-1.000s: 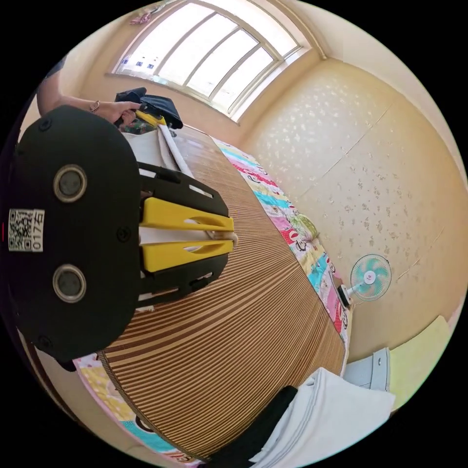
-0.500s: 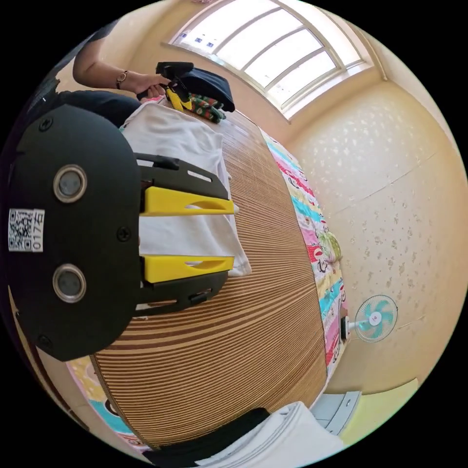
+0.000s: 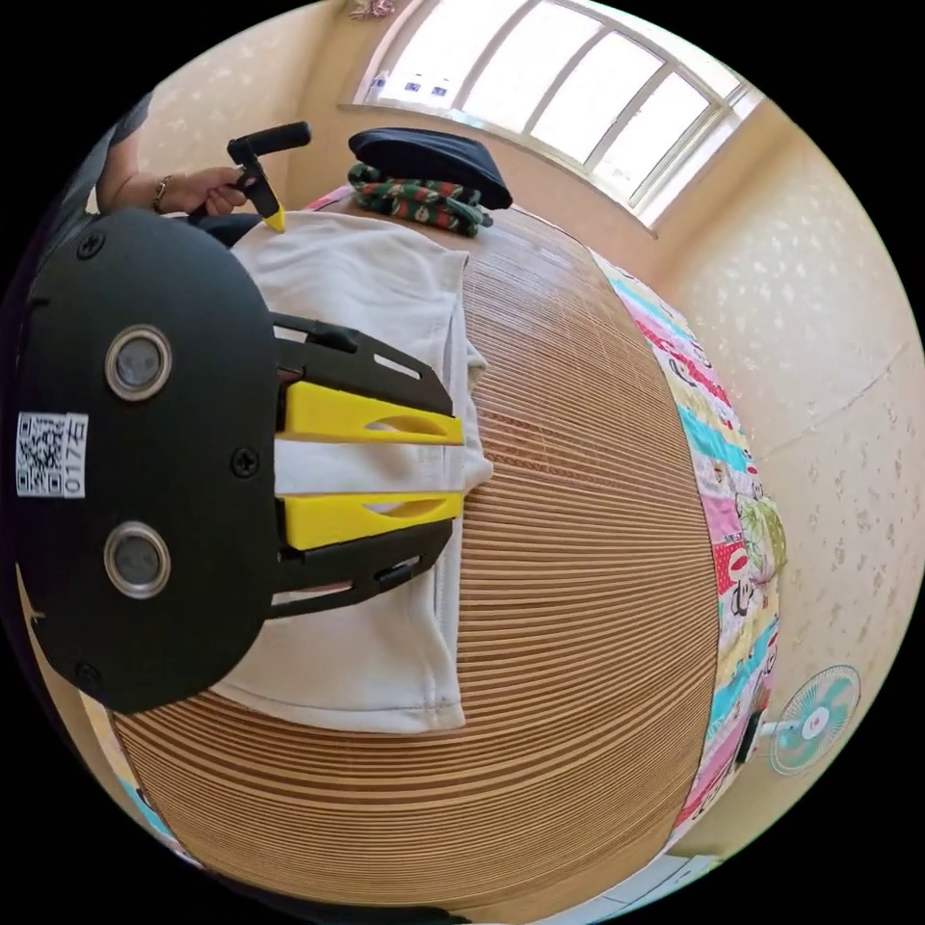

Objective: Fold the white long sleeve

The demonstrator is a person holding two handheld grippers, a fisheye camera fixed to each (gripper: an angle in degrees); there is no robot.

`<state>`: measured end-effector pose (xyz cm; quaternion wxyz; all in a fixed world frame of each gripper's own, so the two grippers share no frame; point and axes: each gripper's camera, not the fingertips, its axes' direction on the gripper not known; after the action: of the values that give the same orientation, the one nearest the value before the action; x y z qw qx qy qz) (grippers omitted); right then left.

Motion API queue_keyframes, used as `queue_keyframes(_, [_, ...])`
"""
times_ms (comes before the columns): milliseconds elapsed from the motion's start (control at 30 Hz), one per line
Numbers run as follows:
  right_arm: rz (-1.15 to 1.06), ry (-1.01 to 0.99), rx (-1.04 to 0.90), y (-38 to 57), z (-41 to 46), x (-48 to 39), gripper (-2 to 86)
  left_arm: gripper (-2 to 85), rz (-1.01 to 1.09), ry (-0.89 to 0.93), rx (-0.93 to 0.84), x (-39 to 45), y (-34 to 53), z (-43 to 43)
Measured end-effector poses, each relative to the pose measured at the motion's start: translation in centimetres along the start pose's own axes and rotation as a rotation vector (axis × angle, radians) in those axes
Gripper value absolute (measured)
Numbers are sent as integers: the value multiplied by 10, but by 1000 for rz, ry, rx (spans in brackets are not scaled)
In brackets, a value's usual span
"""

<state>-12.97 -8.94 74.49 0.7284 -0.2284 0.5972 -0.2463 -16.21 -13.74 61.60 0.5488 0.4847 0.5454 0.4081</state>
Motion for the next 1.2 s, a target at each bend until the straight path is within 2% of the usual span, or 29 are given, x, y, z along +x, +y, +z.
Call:
queue_keyframes(100, [-107, 21, 85, 36, -41, -30, 92, 97, -22, 24, -40, -1, -5, 4])
queue_keyframes(167, [-139, 122, 87, 75, -59, -39, 99, 69, -25, 64, -58, 0, -8, 6])
queue_keyframes(333, [-83, 304, 60, 129, -48, 6, 76, 51, 3, 191, 60, 30, -6, -14])
queue_keyframes(433, [-82, 170, 145, 142, -45, 38, 66, 50, 111, 289, 150, 83, -11, -17])
queue_keyframes(567, [-20, 85, 150, 138, -61, 61, 54, 49, 296, 351, 156, 181, -13, 11])
queue_keyframes(667, [100, 28, 243, 151, -95, 90, 61, 50, 476, 378, 84, 268, 8, 61])
queue_keyframes(733, [207, 36, 323, 167, -125, 118, 65, 62, 659, 363, -42, 324, 41, 110])
queue_keyframes(833, [367, 51, 427, 203, -172, 178, 77, 97, 831, 364, -229, 351, 85, 153])
queue_keyframes(867, [411, 27, 438, 216, -185, 204, 86, 100, 844, 362, -239, 350, 92, 155])
queue_keyframes(1000, [446, -161, 424, 239, -207, 267, 135, 124, 723, 365, -69, 297, 100, 122])
queue_keyframes(1100, [386, -371, 385, 238, -209, 291, 182, 155, 546, 252, 103, 251, 80, 88])
queue_keyframes(1200, [309, -518, 286, 216, -191, 296, 223, 214, 363, 160, 85, 213, 44, 89])
